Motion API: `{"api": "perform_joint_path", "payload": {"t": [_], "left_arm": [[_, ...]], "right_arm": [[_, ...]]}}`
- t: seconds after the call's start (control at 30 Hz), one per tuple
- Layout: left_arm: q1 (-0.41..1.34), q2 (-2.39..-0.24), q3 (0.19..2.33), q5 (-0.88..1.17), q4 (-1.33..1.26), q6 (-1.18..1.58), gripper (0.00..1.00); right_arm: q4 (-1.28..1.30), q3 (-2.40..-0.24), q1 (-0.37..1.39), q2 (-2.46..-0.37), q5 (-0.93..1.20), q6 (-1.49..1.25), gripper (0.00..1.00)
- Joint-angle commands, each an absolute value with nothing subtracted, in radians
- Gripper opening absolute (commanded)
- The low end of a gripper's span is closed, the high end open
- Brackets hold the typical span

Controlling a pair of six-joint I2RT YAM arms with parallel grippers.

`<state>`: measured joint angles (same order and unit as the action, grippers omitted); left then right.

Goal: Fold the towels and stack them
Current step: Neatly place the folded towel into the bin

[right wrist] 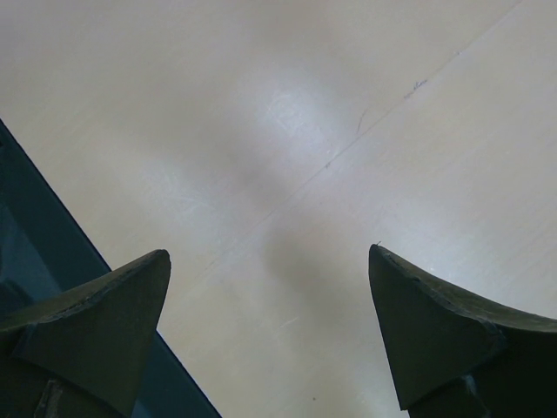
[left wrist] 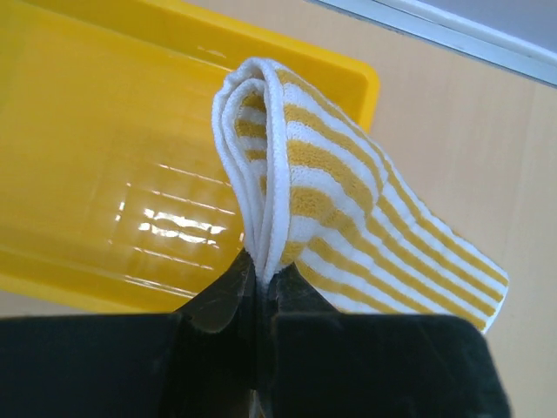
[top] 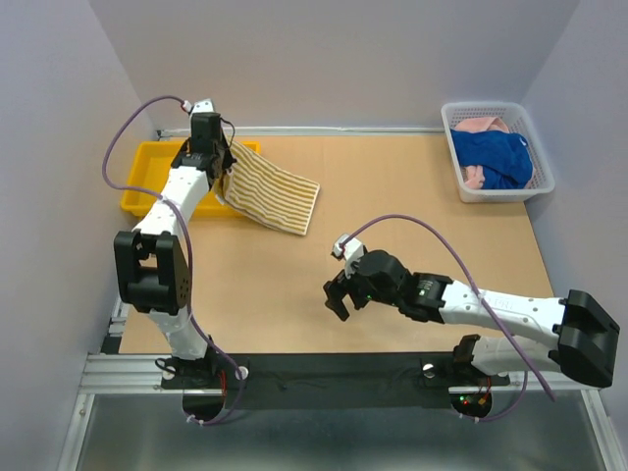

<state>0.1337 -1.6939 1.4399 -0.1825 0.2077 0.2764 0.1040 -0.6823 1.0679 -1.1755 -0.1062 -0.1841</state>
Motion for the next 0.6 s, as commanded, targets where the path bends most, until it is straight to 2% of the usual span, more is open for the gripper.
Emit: {"api": "perform_joint_path", "payload": {"t": [0.0, 0.3, 0.57], "left_arm": [[0.071, -1.733, 1.564, -0.166, 0.209, 0.175, 0.00], [-0.041, -1.871, 1.706, -0.147, 0.204, 0.095, 0.00], [-0.061, -1.950, 1.747, -0.272, 0.202, 0.005, 0.00]], "right_arm": [[0.155, -0.739, 1.063, -1.190, -0.117, -0.192, 1.00], [0.247, -0.871, 1.063, -1.296, -0.081, -0.150, 1.00], [0.310, -0.930, 1.063, -1.344, -0.077, -0.137, 1.00]]}}
